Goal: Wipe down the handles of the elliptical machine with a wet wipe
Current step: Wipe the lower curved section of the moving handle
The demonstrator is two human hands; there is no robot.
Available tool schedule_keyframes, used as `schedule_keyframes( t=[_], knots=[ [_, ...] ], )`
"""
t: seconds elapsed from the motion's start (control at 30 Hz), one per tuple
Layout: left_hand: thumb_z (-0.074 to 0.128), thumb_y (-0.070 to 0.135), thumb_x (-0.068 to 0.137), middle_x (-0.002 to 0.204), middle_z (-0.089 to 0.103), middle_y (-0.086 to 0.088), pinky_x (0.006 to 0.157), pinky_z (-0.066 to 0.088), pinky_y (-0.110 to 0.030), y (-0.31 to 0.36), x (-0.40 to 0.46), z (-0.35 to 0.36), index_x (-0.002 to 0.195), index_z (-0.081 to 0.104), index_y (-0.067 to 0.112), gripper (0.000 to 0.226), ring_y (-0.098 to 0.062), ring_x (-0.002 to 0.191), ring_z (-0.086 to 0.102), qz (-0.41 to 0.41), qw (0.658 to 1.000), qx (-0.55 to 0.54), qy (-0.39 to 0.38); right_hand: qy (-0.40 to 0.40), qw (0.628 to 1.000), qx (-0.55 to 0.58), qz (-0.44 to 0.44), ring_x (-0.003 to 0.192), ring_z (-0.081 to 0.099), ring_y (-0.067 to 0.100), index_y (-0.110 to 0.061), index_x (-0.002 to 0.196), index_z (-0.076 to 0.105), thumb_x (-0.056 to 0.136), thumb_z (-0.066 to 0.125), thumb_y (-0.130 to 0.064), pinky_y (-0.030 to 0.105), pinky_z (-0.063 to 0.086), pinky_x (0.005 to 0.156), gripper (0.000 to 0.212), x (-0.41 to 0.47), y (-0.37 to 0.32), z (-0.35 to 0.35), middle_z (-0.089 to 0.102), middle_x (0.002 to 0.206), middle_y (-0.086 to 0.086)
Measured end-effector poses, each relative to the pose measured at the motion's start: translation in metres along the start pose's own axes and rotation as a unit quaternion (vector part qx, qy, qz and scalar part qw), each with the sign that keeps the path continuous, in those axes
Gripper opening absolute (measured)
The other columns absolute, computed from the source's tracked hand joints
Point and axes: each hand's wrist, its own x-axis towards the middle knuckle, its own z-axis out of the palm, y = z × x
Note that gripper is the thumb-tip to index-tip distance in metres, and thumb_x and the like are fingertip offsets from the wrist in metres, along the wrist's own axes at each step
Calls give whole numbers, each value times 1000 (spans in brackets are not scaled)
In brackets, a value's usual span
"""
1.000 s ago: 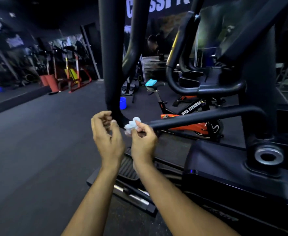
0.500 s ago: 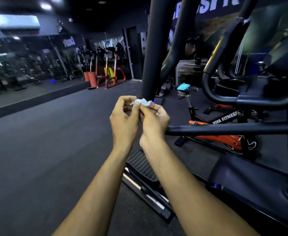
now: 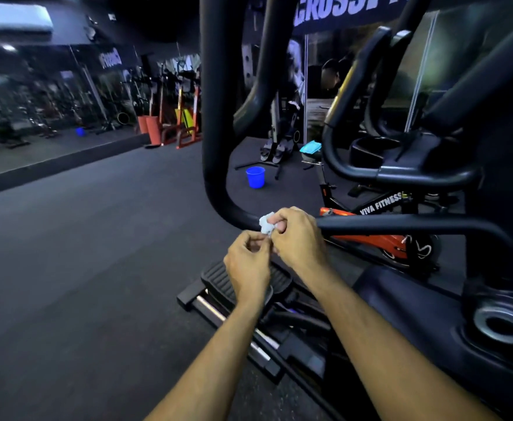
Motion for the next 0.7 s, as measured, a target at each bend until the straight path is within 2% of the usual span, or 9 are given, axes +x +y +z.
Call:
schedule_keyframes(
  t=[0.07, 0.13, 0.3, 0.4, 0.5, 0.6, 0.63, 0.7],
  knots=[
    [74, 15, 85, 70, 73, 9, 69, 54, -29, 5, -16, 24, 79, 75, 22, 9, -2, 66, 67, -7, 999, -28, -20, 1, 998, -69, 3, 104, 63, 30, -20, 100, 70, 84, 59, -8, 41, 52, 86, 23, -2, 12, -25, 65, 111, 2],
    [73, 18, 84, 73, 75, 10, 74, 60, -36, 13, -29, 50, 80, 74, 25, 8, -8, 70, 71, 3, 998, -44, -48, 34, 995, -98, 16, 108, 61, 31, -20, 103, 68, 85, 61, -14, 41, 49, 87, 20, -4, 30, -52, 65, 116, 2],
    [71, 32, 81, 75, 75, 16, 76, 61, -39, 39, -71, 116, 84, 75, 29, 6, -7, 72, 73, 41, 986, -46, -155, 126, 984, -110, 61, 98, 63, 32, -18, 99, 70, 83, 68, -15, 41, 51, 80, 16, -17, 83, -126, 67, 106, 5],
    [76, 33, 84, 80, 74, 18, 78, 59, -36, 49, -95, 147, 85, 73, 31, 3, -5, 77, 71, 68, 974, -23, -215, 184, 976, -61, 99, 87, 65, 32, -19, 90, 70, 78, 73, -8, 40, 52, 77, 17, -33, 116, -159, 69, 89, 5],
    [76, 23, 85, 89, 71, 12, 83, 57, -33, 47, -111, 159, 87, 72, 27, 6, -5, 82, 69, 124, 960, -12, -250, 204, 972, 15, 119, 76, 66, 28, -27, 81, 63, 78, 77, -10, 46, 56, 76, 22, -51, 145, -168, 69, 79, 1],
    [74, 10, 87, 90, 72, 8, 82, 53, -20, 42, -117, 155, 88, 70, 21, 11, -4, 84, 68, 138, 951, -41, -274, 205, 967, 99, 119, 79, 70, 20, -29, 83, 66, 70, 71, -35, 51, 59, 76, 14, -63, 162, -164, 73, 85, -5],
    [73, 10, 89, 89, 72, 8, 81, 53, -20, 41, -118, 151, 88, 69, 19, 10, -6, 84, 68, 128, 948, -50, -288, 199, 963, 133, 122, 81, 71, 18, -30, 85, 67, 67, 67, -40, 51, 59, 77, 20, -64, 166, -161, 73, 88, -7],
    [71, 16, 92, 88, 72, 9, 82, 58, -34, 36, -113, 140, 89, 67, 21, 7, -13, 85, 69, 108, 944, -64, -306, 192, 958, 173, 126, 84, 71, 17, -28, 86, 68, 65, 67, -40, 50, 60, 78, 24, -64, 164, -152, 73, 93, -3]
  ],
)
